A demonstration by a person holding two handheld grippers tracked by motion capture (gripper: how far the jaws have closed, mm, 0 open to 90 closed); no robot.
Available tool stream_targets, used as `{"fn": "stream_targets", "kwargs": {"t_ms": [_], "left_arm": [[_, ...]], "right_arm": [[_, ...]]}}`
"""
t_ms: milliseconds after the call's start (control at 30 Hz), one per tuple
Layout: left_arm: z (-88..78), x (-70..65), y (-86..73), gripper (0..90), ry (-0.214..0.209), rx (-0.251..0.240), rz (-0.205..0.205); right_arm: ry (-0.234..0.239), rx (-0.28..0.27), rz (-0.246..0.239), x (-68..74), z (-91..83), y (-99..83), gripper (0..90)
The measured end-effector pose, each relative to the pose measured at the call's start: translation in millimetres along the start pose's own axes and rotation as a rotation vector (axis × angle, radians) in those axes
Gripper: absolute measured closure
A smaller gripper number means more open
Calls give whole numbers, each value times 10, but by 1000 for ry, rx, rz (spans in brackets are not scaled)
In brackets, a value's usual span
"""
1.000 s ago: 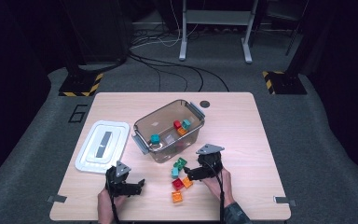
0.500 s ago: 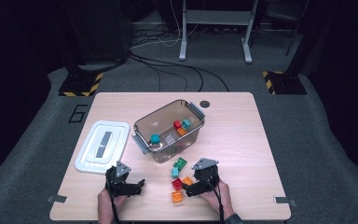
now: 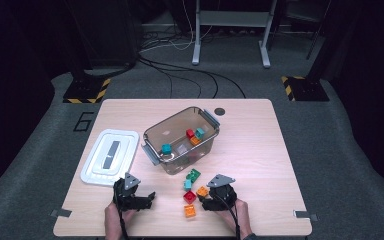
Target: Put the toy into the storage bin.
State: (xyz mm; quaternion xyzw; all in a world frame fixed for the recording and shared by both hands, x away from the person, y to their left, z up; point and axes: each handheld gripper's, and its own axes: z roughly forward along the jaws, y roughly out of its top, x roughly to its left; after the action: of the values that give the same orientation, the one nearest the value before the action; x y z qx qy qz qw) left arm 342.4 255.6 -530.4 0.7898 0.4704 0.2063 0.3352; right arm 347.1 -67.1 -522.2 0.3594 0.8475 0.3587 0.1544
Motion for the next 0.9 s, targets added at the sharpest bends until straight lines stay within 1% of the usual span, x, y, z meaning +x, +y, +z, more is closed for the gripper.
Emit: {"fn": "stream_targets", "kwargs": {"t_ms": [133, 167, 267, 367, 433, 700, 900], "left_arm": [[-1, 1, 1, 28, 0, 2, -1], [0, -1, 0, 28, 2, -1, -1], [-2, -2, -1, 28, 4, -1, -1], [-3, -1, 0, 27, 1, 1, 0], [-2, -3, -1, 28, 5, -2, -1], [-3, -1, -1, 28, 5, 1, -2], [-3, 0, -1, 28, 6, 1, -2]], "right_arm": [[0, -9, 3, -2, -18, 3, 566], [-2, -12, 1, -8, -21, 2, 576], [-6, -16, 2, -14, -28, -9, 582], [-15, -36, 6, -33, -53, -10, 584], [-20, -48, 24, -54, -71, -10, 584], [-53, -70, 58, -214, -91, 9, 585], [-82, -87, 84, -353, -109, 65, 585]]}}
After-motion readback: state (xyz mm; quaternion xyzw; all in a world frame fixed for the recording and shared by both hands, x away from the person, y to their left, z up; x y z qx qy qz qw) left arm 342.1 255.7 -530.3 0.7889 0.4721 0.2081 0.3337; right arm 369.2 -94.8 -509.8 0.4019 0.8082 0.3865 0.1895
